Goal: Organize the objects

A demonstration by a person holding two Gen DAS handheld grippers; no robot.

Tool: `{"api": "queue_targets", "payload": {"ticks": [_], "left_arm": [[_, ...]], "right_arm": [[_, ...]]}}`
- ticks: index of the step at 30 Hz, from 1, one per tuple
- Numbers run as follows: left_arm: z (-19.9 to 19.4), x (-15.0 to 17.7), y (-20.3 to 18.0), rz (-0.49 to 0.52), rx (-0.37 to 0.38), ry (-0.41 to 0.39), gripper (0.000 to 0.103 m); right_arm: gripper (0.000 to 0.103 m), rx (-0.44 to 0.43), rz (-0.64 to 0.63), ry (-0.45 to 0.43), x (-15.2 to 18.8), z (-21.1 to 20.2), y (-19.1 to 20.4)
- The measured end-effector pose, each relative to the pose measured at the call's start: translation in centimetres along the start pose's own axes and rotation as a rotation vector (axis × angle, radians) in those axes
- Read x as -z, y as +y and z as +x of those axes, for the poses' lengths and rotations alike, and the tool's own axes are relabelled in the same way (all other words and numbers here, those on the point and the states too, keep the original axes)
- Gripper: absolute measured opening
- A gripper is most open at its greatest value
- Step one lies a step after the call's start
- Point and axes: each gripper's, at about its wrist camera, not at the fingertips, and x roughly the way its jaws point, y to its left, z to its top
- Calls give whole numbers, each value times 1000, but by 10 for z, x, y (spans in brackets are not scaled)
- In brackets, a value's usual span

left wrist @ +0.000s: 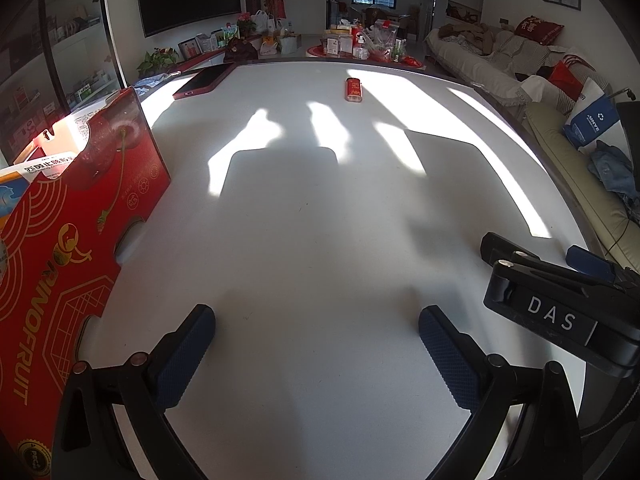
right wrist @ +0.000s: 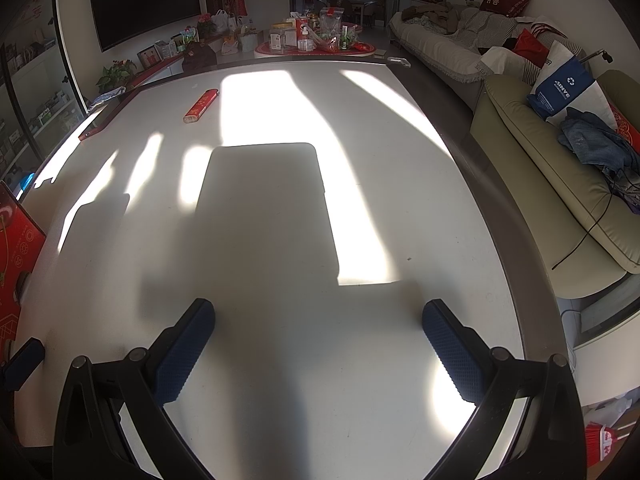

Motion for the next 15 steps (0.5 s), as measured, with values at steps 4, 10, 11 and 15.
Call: {"api": "queue_targets", "payload": {"ticks": [4,10,11,15], "left_arm": [[0,0,0,0,0,-1,103],[0,0,0,0,-1,-3,103],[0,0,0,0,-1,-3,103],[1,0,0,0,-1,-3,103]], "right_arm": [[103,0,0,0,0,0,0],[103,0,0,0,-1,1,0],[103,0,0,0,-1,1,0],[103,0,0,0,-1,1,0]]}}
